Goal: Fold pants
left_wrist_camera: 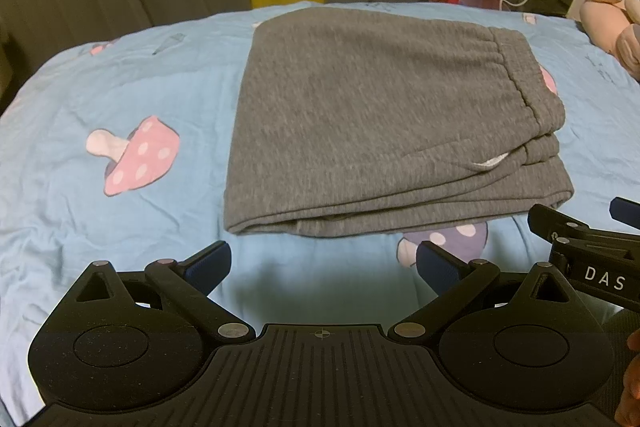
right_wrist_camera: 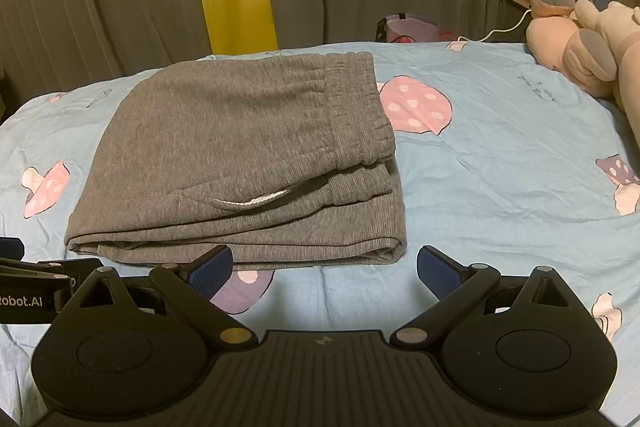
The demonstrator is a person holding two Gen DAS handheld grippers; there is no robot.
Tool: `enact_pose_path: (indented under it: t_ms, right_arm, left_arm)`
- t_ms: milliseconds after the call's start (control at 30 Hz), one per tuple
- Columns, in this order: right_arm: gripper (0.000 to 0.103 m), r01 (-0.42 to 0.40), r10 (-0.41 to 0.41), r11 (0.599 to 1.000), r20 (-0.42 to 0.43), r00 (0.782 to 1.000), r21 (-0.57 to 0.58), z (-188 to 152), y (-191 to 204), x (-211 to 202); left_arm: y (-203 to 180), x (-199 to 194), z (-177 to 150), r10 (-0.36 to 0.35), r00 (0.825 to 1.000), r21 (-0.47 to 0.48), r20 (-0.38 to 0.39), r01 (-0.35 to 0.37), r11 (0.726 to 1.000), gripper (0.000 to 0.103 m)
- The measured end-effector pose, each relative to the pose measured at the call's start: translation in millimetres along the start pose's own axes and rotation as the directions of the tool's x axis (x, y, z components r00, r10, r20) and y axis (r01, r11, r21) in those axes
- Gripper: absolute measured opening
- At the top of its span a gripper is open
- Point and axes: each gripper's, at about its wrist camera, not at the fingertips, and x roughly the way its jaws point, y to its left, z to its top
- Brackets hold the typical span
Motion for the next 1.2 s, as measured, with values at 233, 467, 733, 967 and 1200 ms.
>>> enact_pose_path:
  t_ms: [233,467,733,967,1200]
  right_arm:
    - [0.099,0.0,0.0,1.0,0.001,1.0,-0.005,-0.1,0.7,0.2]
    - [0.099,0.001,-0.001,1.0,-0.003,1.0,-0.004,-0.2,0.6,0.9]
    - [0.099,0.001,-0.001,1.0,-0.004,1.0,0.003,0.0,0.0,1.0]
    - [0.099,0.001,-0.001,1.0,-0.004,1.0,0.007,-0.1,-0.6,0.9]
    - [0.099,0.001,-0.001,1.0,-0.003,1.0,0.008,-0.1,-0.9,0.9]
  left_arm:
    - [0.0,0.1,-0.5,0.0,1.0,0.0,-0.001,0.0,1.0,0.102]
    - [0.6,0.7,-0.9,-0.002,1.0,0.003,0.0,0.002,1.0,0.103]
    - [1.0,1.0,-1.0,-0.003,1.0,0.004,-0.001,0.003,1.0,0.102]
    - [1.5,1.5,-1.1,-0.003,1.0,0.003,-0.003,0.003,1.0,0.102]
    - [1.3,1.3,-1.2,-0.002,1.0,0.002,-0.003,0.002,1.0,0.102]
